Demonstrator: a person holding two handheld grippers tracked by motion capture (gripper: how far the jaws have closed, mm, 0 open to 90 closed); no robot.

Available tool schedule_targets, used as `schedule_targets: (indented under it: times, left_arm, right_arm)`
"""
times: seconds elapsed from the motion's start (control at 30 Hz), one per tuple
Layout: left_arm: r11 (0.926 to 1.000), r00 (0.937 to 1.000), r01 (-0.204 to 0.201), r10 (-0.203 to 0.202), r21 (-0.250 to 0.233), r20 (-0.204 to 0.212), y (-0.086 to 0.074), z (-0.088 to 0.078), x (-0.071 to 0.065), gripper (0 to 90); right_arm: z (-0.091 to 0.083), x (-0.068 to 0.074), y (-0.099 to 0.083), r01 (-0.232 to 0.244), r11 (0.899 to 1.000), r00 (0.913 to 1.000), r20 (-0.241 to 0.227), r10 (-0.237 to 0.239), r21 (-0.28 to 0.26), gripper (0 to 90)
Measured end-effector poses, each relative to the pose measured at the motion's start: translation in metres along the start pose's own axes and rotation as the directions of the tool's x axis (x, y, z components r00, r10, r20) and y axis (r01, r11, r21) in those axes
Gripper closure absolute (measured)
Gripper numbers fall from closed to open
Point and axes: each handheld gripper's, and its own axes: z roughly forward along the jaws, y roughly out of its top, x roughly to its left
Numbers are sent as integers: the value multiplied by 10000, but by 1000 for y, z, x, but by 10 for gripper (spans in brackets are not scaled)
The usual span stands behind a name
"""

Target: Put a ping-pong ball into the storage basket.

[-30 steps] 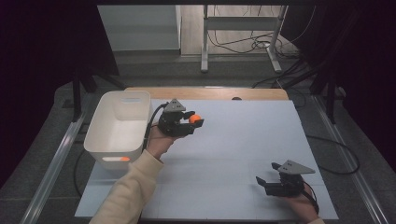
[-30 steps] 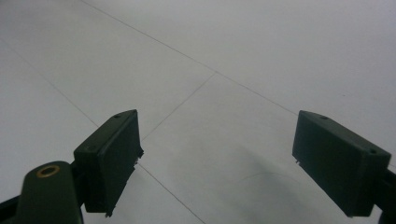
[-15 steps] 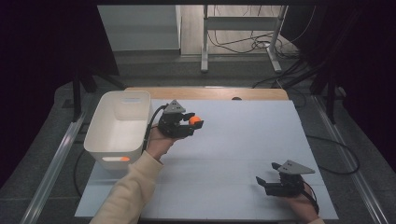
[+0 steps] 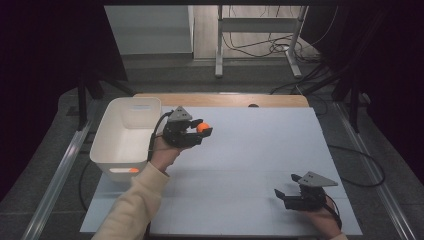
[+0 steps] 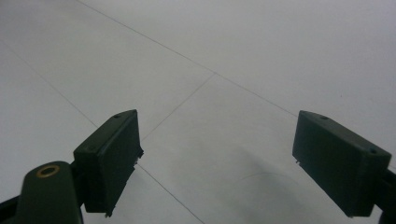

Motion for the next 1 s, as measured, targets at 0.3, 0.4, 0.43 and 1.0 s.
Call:
schedule_targets:
  times: [0.3, 0.4, 0.43, 1.0]
  left_arm:
    - [9996, 9992, 142, -150, -238, -360, -1, -19, 10, 504]
    - [9994, 9990, 198, -210, -299, -396, -1, -22, 11, 504]
    - [9993, 9989, 202, -215, -330, -417, 0, -23, 12, 504]
    - [9990, 9957, 125, -165, -438, -907, 9, -42, 18, 504]
  right_arm:
    - [1, 1, 0, 27, 10000, 10000, 37, -27, 82, 157]
    - [1, 1, 0, 27, 10000, 10000, 26, -27, 83, 157]
    - [1, 1, 0, 29, 10000, 10000, 26, -30, 79, 157]
    - [-1, 1, 0, 2, 10000, 10000, -17, -2, -12, 157]
